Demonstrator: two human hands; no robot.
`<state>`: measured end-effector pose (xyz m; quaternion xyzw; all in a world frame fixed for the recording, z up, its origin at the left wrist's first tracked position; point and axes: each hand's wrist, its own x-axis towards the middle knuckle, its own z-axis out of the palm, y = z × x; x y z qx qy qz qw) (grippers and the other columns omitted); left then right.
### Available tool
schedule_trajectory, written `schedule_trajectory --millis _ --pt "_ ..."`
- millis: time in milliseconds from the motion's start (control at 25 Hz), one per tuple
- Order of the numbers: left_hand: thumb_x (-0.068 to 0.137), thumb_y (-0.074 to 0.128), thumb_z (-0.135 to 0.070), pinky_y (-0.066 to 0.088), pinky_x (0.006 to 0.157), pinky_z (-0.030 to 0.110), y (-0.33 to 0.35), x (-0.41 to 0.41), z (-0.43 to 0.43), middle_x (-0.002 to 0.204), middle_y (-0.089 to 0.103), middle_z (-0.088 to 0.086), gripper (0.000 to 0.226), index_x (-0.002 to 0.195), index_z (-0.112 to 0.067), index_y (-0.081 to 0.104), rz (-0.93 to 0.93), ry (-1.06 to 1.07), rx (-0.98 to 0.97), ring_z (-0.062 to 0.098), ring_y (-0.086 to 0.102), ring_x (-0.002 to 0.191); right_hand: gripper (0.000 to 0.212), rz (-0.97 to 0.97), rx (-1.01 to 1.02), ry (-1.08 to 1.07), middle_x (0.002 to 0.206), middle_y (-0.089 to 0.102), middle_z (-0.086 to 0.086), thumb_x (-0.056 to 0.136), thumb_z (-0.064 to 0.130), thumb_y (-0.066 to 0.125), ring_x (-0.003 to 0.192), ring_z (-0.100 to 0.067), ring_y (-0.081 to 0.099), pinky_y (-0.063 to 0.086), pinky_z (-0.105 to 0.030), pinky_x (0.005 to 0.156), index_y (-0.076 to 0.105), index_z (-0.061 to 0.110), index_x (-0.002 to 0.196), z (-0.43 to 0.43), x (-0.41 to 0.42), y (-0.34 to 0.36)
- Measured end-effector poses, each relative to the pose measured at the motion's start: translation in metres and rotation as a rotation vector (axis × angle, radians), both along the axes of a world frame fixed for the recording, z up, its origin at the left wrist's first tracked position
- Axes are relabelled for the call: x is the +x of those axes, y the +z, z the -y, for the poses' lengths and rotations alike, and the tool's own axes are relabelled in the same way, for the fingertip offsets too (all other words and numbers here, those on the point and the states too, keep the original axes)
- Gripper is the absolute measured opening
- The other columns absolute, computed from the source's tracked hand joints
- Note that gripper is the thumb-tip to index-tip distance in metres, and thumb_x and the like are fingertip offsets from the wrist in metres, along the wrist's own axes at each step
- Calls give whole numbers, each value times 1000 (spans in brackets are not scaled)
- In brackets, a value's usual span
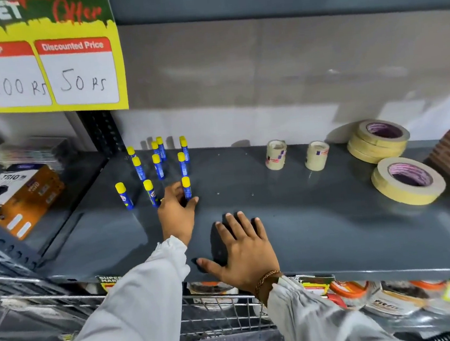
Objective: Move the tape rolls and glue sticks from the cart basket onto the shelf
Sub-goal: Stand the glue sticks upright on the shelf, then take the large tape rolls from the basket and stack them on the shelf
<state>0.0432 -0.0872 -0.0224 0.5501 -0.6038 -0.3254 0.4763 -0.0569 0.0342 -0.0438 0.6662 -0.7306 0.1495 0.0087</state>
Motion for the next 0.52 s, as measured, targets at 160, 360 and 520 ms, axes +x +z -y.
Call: schedule_trajectory --millis 160,360,520 --pt "84 64 -13 42 101 40 3 14 -44 124 60 7 40 123 -13 53 72 -79 -38 23 54 115 83 -39 -98 0 138 50 -15 77 75 32 131 -33 39 25 -59 108 59 12 123 -9 3 1" --pt "94 41 -21 35 102 27 -27 52 -136 116 53 5 31 115 -1 54 34 39 -394 23 48 112 45 -10 -470 137 141 45 -17 92 37 46 135 -33 34 18 -54 113 56 5 123 -68 29 -40" --pt "94 37 -30 36 98 40 -128 88 -193 116 55 20 32 114 -9 51 295 -113 -212 28 46 111 45 -26 -125 94 137 51 -13 98 39 25 134 -34 26 8 -54 111 43 10 127 -168 59 -157"
